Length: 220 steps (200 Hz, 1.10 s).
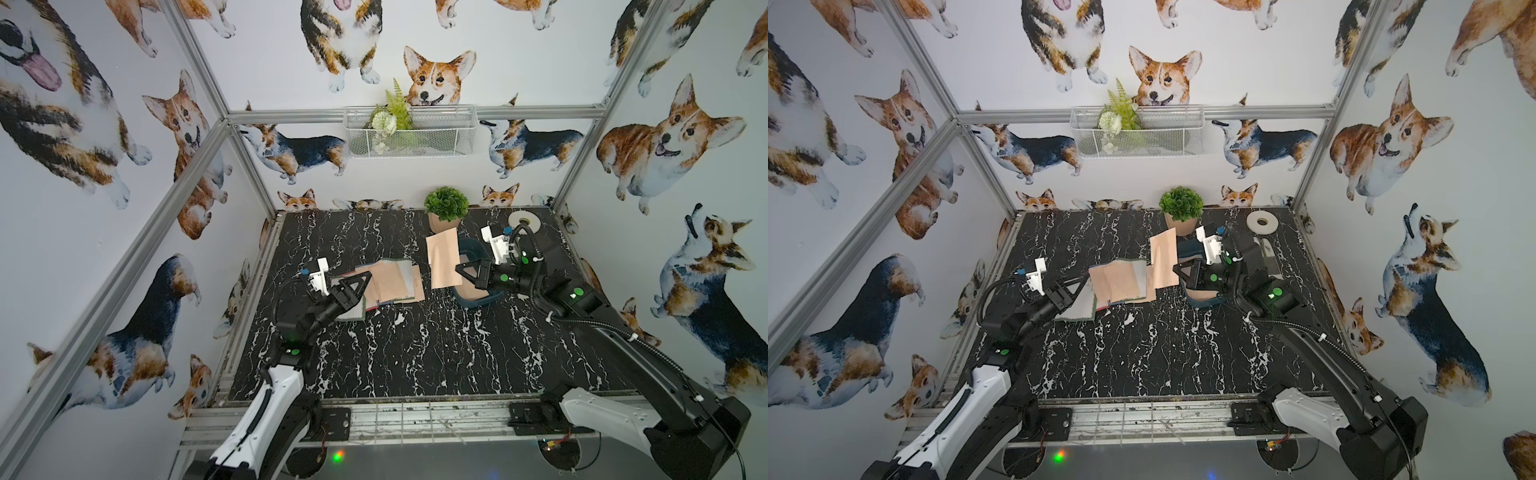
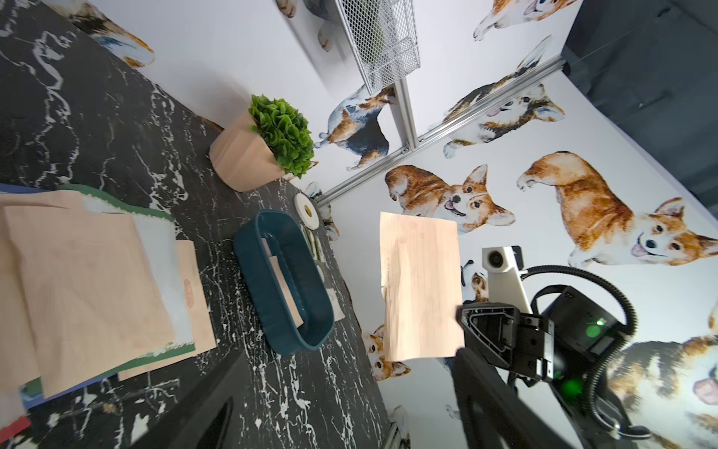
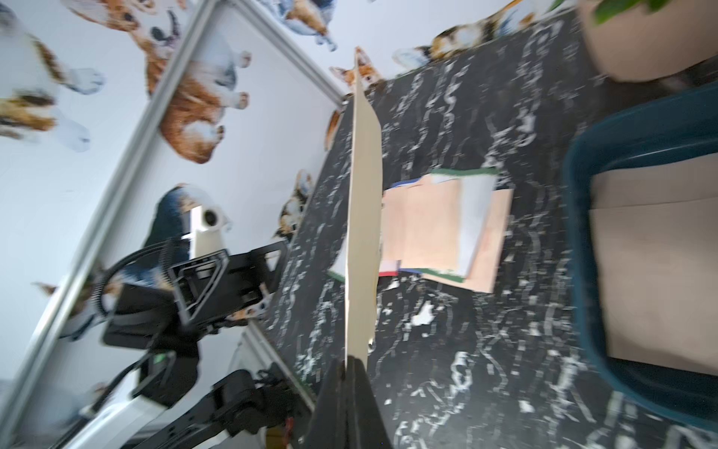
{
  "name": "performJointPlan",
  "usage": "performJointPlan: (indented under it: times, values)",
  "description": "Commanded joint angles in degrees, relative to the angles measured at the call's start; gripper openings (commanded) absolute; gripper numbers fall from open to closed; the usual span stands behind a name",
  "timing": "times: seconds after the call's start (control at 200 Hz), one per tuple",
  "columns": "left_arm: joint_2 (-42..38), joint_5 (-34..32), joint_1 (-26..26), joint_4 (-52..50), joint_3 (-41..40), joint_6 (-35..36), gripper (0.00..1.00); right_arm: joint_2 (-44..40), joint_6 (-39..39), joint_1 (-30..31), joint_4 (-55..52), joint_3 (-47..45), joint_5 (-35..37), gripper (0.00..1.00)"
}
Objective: Take out the stationery paper from the storage box
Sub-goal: Pick up the stationery paper from the storage box.
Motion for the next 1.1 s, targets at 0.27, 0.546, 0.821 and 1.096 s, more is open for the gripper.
performJointPlan:
  times: [0.27, 0.546, 0.821, 1.096]
  values:
    - [7.79, 2.82, -2.29, 23.45, -0.89, -9.72, 0.87, 1.36, 11.81, 3.71, 22.93, -0.96, -12.16, 0.00]
    - [5.02, 1.93, -4.22, 17.55, 2.05, -6.75, 0.88, 6.36, 10.60, 8.12, 24.28, 0.78, -10.69, 0.00]
    - [5.84, 1.75, -5.71, 17.14, 3.07, -6.10, 0.87, 10.82, 8.36, 12.35, 23.32, 3.83, -9.58, 0.00]
    - [4.92, 1.73, -6.21, 15.77, 3.28, -5.12, 0.44, 11.59, 8.18, 12.56, 23.41, 2.72, -8.24, 0.00]
